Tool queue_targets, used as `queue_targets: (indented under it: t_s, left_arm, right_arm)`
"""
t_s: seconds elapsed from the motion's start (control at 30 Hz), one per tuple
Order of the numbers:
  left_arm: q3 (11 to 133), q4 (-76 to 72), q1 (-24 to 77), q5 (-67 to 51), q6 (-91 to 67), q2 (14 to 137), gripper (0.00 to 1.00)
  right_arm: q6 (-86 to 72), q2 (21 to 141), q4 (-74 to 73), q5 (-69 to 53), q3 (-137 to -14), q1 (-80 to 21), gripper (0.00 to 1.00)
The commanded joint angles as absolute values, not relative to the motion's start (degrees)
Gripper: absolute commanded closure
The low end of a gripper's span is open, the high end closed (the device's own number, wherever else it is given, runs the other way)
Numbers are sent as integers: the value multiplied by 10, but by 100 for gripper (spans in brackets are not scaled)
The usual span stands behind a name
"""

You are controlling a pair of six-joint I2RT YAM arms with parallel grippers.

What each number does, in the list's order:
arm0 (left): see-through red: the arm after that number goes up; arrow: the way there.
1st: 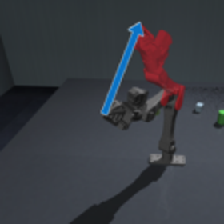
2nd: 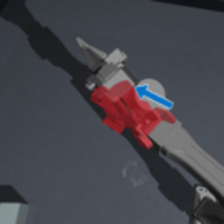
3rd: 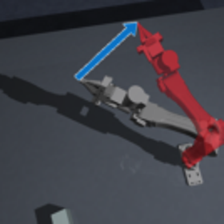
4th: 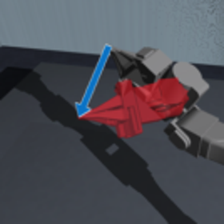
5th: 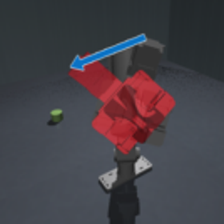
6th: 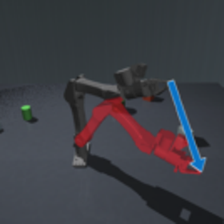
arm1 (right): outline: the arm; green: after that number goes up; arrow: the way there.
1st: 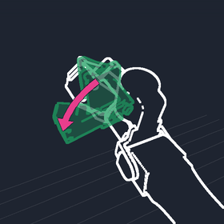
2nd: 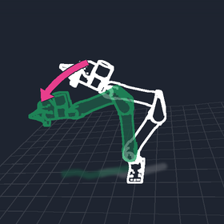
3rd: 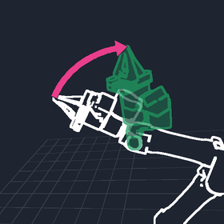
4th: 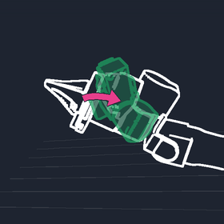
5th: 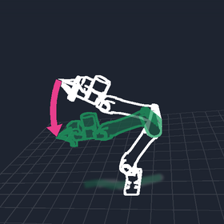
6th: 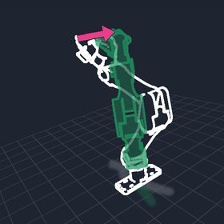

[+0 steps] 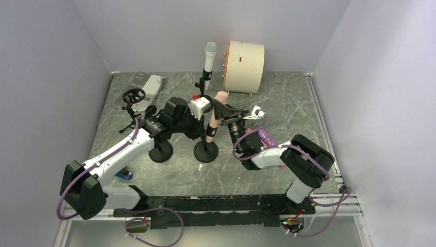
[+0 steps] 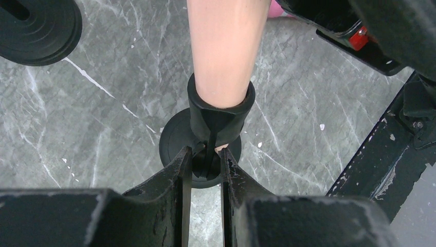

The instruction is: Attach the microphones to the stand

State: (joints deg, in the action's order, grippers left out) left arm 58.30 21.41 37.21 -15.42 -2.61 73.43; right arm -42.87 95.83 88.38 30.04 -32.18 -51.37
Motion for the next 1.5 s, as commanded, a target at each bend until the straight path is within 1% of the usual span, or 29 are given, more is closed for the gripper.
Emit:
queue_targets:
  t_s: [0.0, 0.23, 0.27, 0.33, 0.4, 0.53, 0.67, 0.73, 0.77, 0.83, 0.9, 0.93, 0.97, 1.03, 1.1, 1.33, 1.47]
  left_arm:
    - [564, 198, 376, -142, -27, 757, 98]
    - [564, 198, 376, -142, -28, 758, 97]
    - [563, 198, 376, -142, -29, 758, 97]
    - [564, 198, 375, -142, -29, 758, 97]
    - [564, 196, 376, -141, -30, 757, 97]
    - [563, 193, 376, -142, -31, 757, 97]
    - [571, 200, 376, -147, -31, 757, 98]
    - [577, 204, 376, -148, -33, 758, 98]
    - [581, 207, 375, -148, -34, 759, 94]
    - [590, 214, 376, -149, -34, 759, 79]
    - [595, 217, 376, -160, -30, 757, 55]
    - [595, 216, 375, -168, -25, 755, 46]
    - [595, 216, 376, -175, -20, 753, 40]
    - [599, 218, 376, -187, -8, 751, 32]
    - [608, 230, 376, -195, 18, 755, 28]
    - [632, 250, 376, -216, 57, 775, 33]
    - [639, 253, 376, -203, 78, 782, 33]
  right_arm:
    - [-487, 1046, 781, 192, -244, -601, 100]
    - [-471, 1032, 821, 185, -233, -599, 100]
    - [-470, 1018, 811, 185, -232, -598, 94]
    - [-481, 982, 770, 185, -229, -589, 73]
    - [-479, 937, 737, 186, -223, -580, 56]
    - [-469, 854, 651, 177, -227, -555, 39]
    - [-443, 784, 549, 165, -255, -540, 25]
    - [-432, 753, 499, 173, -267, -536, 19]
    - [-426, 732, 481, 179, -269, -535, 17]
    - [-420, 701, 448, 191, -266, -532, 16]
    - [-407, 670, 428, 203, -254, -533, 16]
    - [-401, 653, 419, 210, -245, -531, 16]
    - [-398, 637, 413, 213, -234, -531, 16]
    - [-397, 604, 398, 215, -212, -527, 16]
    - [-403, 569, 376, 218, -194, -525, 17]
    - [-423, 484, 297, 233, -166, -518, 19]
    - [-425, 458, 273, 237, -166, -513, 19]
